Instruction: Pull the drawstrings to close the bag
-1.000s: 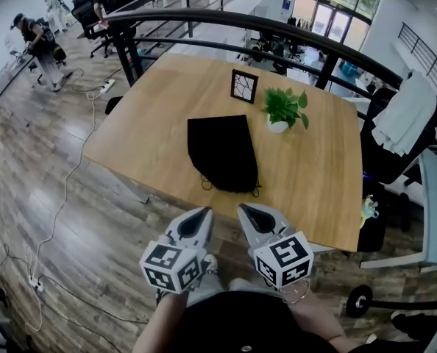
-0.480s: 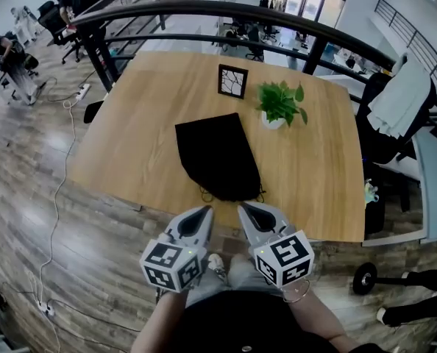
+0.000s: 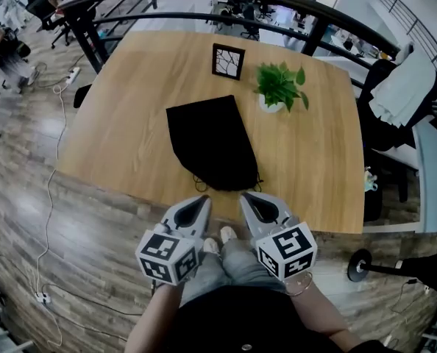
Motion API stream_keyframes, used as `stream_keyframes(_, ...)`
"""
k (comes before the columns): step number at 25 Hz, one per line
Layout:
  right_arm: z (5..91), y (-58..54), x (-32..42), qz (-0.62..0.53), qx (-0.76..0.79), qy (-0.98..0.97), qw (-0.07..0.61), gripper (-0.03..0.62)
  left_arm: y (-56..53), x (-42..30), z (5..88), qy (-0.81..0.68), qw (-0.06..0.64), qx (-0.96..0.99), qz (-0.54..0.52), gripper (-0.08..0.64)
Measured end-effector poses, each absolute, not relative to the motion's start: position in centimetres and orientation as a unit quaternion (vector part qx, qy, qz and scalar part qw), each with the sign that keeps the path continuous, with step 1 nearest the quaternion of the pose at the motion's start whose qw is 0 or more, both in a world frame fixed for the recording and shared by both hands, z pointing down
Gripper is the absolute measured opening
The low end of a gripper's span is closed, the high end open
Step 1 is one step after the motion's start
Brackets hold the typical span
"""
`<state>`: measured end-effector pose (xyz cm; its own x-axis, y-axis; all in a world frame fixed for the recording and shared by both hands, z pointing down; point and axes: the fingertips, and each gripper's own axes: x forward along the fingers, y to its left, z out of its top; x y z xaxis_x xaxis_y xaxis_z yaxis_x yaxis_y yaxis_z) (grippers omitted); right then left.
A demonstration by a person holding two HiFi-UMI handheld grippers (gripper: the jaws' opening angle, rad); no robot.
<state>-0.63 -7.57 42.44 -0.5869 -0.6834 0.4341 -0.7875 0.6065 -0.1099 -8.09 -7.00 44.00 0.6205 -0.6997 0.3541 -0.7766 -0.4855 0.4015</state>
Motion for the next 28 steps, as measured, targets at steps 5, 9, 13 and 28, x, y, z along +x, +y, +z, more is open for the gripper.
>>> stream_keyframes(5,43.2,-8.3,0.0,0.155,0.408,-0.879,0.189,-0.002,-7.2,-7.8,44.8,-0.437,0.286,0.850,0.076,0.015)
stream_keyframes(9,43.6,-9.0,0.3,0.157,0.402,-0.881,0.194,-0.002,-7.6,-7.6,45.3,-0.443,0.292,0.844,0.075,0.015)
stream_keyframes(13,44.0,-9.3,0.8,0.158,0.395,-0.884,0.194,-0.001,-8.1,-7.1,46.0,-0.449,0.297,0.839,0.078,0.015)
stream_keyframes(28,46.7,-12.5,4.9,0.178,0.415,-0.867,0.208,0.000,-10.4,-8.0,49.2,-0.477,0.319,0.811,0.112,0.015)
